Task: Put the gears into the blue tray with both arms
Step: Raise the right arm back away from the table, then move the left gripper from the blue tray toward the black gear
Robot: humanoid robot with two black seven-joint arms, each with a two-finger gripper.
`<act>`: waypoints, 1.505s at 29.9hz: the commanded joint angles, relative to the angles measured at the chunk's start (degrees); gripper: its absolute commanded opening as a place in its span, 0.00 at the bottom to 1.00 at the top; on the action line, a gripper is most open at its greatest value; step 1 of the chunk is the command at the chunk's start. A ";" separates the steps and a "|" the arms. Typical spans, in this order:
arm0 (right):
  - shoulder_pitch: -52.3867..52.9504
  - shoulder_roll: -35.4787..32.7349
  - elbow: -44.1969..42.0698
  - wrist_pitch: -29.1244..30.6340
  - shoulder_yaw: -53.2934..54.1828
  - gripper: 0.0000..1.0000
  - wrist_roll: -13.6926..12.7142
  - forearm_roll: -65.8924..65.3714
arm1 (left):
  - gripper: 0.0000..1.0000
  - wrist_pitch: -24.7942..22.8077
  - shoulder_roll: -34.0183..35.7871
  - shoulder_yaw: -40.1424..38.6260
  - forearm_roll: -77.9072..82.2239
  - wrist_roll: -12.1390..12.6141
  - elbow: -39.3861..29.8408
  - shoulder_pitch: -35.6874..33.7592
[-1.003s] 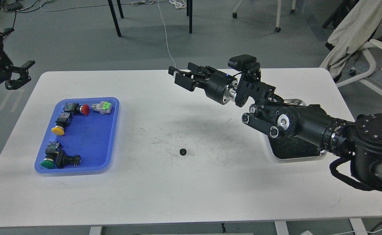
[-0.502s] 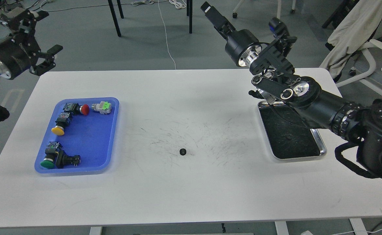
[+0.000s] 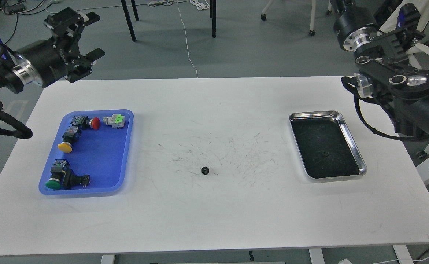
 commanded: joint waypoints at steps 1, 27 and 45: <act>-0.03 -1.34 0.30 0.00 0.01 0.94 0.01 1.36 | 0.99 3.06 0.07 1.92 8.02 0.10 -5.59 -0.85; 0.06 -3.81 -0.14 -0.26 -0.16 0.94 0.01 2.33 | 0.98 11.76 -12.83 23.80 39.86 0.01 -14.75 -13.51; 0.94 -4.33 -0.49 -0.09 -0.60 0.94 0.01 2.16 | 0.91 15.46 -26.38 34.18 50.84 0.01 -3.67 -13.78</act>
